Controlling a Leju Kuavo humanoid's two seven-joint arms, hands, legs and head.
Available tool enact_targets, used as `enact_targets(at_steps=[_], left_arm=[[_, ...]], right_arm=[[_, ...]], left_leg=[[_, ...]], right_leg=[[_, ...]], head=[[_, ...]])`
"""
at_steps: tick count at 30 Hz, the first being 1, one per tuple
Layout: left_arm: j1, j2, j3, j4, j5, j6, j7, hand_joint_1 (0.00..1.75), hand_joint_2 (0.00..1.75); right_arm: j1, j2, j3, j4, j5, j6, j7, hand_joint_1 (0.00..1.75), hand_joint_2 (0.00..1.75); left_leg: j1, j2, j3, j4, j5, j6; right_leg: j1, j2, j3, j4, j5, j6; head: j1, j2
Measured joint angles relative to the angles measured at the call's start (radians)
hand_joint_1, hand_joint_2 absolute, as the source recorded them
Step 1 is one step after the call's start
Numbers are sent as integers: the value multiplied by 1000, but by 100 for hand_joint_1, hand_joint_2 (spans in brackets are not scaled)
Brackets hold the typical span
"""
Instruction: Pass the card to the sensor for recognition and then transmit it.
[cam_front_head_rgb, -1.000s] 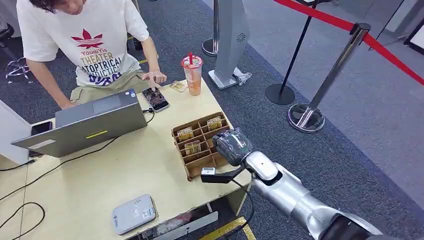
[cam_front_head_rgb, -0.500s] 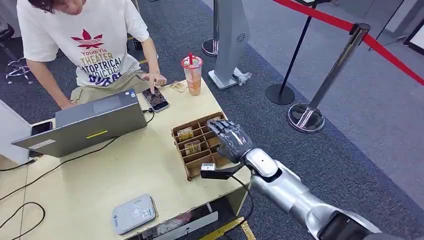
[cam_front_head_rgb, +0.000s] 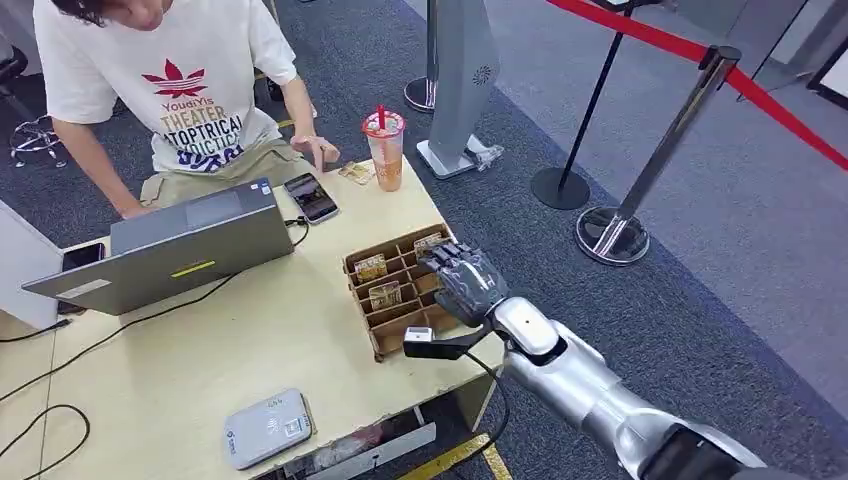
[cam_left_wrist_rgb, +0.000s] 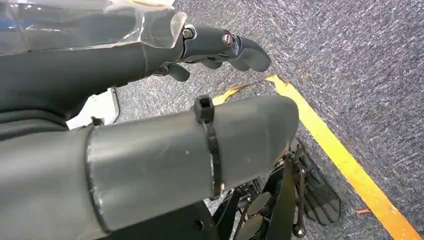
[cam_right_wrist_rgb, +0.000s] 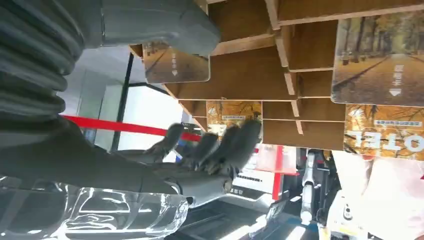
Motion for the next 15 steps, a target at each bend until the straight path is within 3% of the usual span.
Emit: enact_targets(at_steps=[3,5,9,15], left_arm=[[0,0,0,0,1,-1,0,0,0],[0,0,0,0,1,-2,0,0,0],[0,1,0,0,3,-2,0,0,0],[0,1,0,0,10,2,0,0,0]], right_arm=[[2,-5,-3,-9,0,2,2,129,175],[2,-11,-4,-16,0,2,4,127,175],[1,-21,-6,-24,3,7,5,105,175],[-14,-26,-6,-23,2,21,-2,98,175]], left_leg=[[0,0,0,0,0,0],[0,0,0,0,0,0],[0,0,0,0,0,0],[0,0,0,0,0,0]], right_leg=[[0,0,0,0,0,0],[0,0,0,0,0,0],[0,0,0,0,0,0],[0,0,0,0,0,0]], head=[[0,0],[0,0],[0,0],[0,0]])
